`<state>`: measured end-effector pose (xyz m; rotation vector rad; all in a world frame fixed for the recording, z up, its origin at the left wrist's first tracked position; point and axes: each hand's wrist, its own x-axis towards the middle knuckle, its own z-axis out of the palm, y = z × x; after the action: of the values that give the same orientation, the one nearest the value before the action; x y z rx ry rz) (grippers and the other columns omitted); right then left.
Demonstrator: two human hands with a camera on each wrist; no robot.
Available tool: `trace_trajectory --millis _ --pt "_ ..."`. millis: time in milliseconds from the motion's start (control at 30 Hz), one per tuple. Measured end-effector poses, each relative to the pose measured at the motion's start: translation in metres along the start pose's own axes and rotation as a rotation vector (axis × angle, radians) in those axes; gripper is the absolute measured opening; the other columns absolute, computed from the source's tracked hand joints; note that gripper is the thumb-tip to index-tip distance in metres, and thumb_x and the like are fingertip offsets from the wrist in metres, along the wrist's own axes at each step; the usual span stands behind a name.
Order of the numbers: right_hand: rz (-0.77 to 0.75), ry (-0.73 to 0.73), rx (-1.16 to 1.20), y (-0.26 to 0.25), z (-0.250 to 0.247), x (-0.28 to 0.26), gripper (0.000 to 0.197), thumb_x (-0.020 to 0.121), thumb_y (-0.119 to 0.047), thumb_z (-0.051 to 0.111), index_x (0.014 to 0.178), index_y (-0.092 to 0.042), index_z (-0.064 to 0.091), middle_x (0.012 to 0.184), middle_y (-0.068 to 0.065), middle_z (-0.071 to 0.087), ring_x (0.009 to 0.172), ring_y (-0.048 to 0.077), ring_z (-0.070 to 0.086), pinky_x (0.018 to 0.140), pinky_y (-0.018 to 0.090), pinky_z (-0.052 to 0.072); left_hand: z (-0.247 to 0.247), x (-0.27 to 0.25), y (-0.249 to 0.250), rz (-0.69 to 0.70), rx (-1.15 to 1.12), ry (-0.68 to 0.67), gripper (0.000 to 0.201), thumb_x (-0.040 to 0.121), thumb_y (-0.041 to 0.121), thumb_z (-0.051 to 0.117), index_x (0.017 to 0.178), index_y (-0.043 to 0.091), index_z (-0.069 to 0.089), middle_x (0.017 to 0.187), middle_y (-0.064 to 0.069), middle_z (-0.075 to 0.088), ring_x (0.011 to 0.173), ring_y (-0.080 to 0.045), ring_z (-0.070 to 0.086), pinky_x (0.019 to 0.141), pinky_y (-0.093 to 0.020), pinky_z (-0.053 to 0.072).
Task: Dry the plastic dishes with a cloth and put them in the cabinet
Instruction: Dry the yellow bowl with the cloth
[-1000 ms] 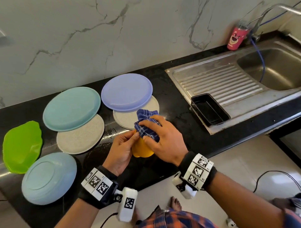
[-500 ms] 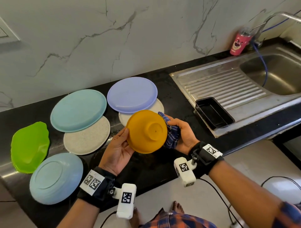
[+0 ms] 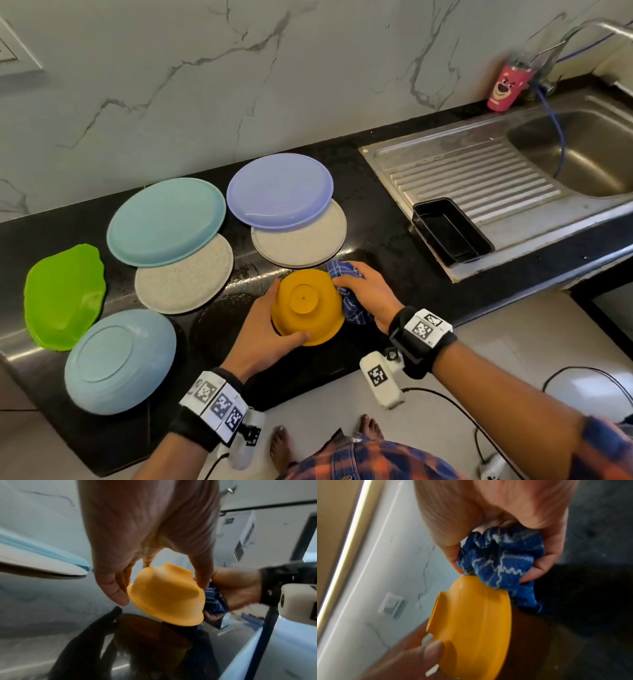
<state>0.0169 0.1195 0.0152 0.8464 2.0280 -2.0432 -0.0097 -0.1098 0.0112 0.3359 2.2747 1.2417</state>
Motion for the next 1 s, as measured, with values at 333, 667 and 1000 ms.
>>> trace_trajectory --millis 333,667,1000 --pt "-0.225 0.104 -0.393 -0.001 0.0 -0.008 0.05 0.082 -0.039 0.074 0.126 -0.034 0.052 0.113 -0.012 0.064 0.102 0.009 0.063 0.099 0.039 0.05 0.003 0.012 -0.003 -0.082 0.368 0.065 0.12 0.057 0.064 0.085 0.153 0.025 0.025 0.147 -0.006 0.04 0.133 -0.03 0.039 0.11 -0.044 0.032" --pt "-0.412 -0.113 -0.654 0.0 0.009 0.0 0.044 0.099 -0.034 0.056 0.142 -0.035 0.047 0.129 -0.001 0.053 0.117 0.014 0.055 0.106 0.034 0.041 0.001 0.015 -0.006 -0.074 0.396 0.046 0.119 0.053 0.062 0.088 0.151 0.034 0.029 0.142 -0.006 0.045 0.129 -0.031 0.045 0.109 -0.045 0.032" --pt "-0.345 -0.123 -0.933 0.022 0.021 -0.035 0.053 0.103 -0.044 0.043 0.153 -0.032 0.032 0.121 0.001 0.043 0.102 0.023 0.056 0.093 0.034 0.047 0.003 0.014 -0.003 -0.06 0.455 0.038 0.121 0.057 0.064 0.085 0.155 0.03 0.023 0.143 -0.008 0.045 0.129 -0.03 0.044 0.111 -0.041 0.03"
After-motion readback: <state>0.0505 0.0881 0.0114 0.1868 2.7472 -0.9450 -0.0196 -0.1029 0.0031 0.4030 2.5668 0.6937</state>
